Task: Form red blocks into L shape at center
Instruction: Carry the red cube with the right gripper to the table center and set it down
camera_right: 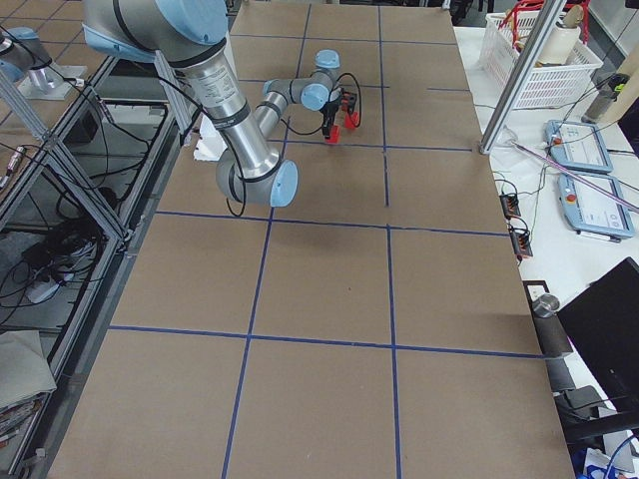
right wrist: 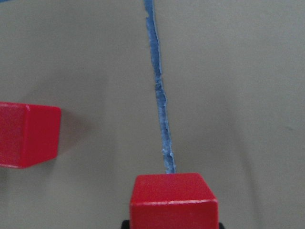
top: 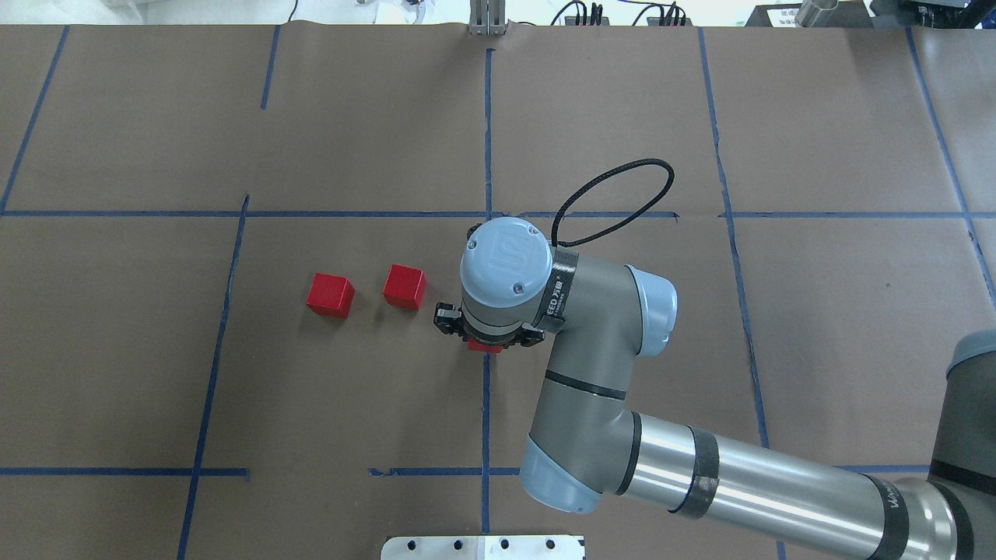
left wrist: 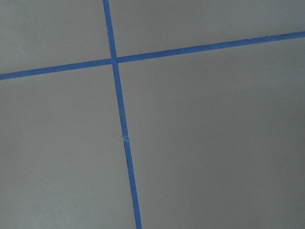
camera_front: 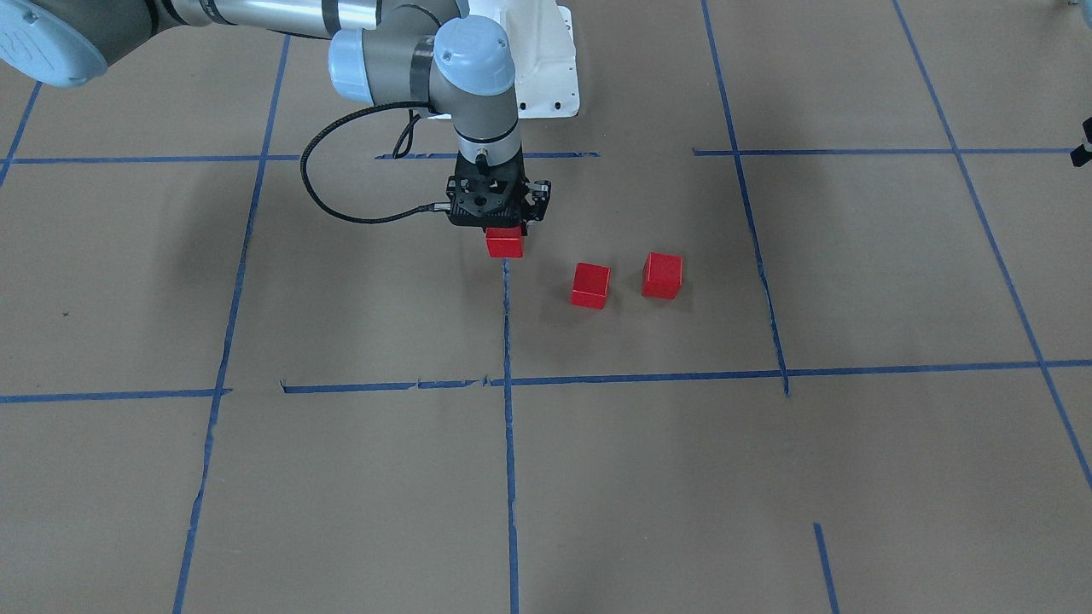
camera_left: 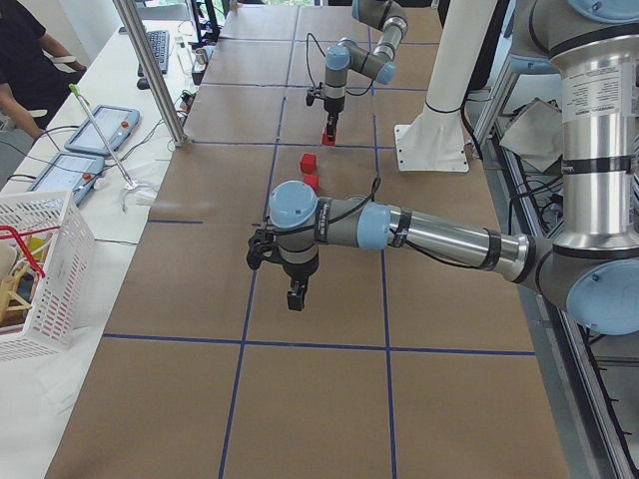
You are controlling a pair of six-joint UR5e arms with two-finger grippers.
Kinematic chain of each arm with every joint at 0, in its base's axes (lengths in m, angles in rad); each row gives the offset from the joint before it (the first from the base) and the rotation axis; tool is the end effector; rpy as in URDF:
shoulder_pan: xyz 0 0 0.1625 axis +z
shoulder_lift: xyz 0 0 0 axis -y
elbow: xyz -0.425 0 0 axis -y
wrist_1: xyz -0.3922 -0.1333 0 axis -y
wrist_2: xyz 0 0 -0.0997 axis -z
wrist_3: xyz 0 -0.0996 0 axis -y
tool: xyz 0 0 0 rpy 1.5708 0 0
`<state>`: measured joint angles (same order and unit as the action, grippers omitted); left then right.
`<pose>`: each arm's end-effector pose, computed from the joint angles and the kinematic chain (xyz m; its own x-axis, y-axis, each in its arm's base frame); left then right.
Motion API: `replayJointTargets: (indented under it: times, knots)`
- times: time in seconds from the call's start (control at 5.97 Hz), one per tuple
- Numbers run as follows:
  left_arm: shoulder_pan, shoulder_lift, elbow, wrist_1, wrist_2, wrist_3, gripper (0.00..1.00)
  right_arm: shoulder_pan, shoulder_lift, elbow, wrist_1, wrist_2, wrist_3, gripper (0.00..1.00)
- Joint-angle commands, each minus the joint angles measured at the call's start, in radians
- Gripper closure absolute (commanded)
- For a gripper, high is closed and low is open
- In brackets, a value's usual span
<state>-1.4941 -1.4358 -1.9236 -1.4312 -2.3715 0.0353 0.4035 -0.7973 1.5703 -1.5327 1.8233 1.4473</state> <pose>-0.0286 -0.4340 0.5602 0.6867 0.1443 -0.7124 -0.1007 0.9895 0.1033 -0.6162 -0.3809 0.1868 0.6549 0.1499 0.7407 -0.1340 0.9876 -0.0814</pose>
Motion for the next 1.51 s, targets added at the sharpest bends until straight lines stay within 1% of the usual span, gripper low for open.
replayJointTargets:
  times: [0.0, 0.67, 0.84, 1.01, 1.17, 1.34]
  knots:
    - [0.0, 0.0, 0.0, 0.002, 0.0, 0.0, 0.0, -0.005, 0.001, -0.01, 0.0, -0.012, -0.002, 0.91]
    - [0.0, 0.0, 0.0, 0.0, 0.0, 0.0, 0.0, -0.02, 0.023, -0.049, 0.013, -0.016, -0.011, 0.81]
    - [0.0, 0.0, 0.0, 0.0, 0.0, 0.0, 0.0, -0.02, 0.021, -0.049, 0.011, -0.016, -0.013, 0.34]
    - [0.0, 0.0, 0.0, 0.0, 0.0, 0.0, 0.0, -0.02, 0.021, -0.047, 0.01, -0.018, -0.01, 0.13]
    - [0.002, 0.0, 0.0, 0.0, 0.0, 0.002, 0.0, -0.018, 0.021, -0.042, 0.006, -0.018, -0.008, 0.12]
    - [0.006, 0.0, 0.002, 0.0, 0.0, 0.0, 0.0, -0.009, 0.018, -0.012, 0.003, -0.035, -0.008, 0.01]
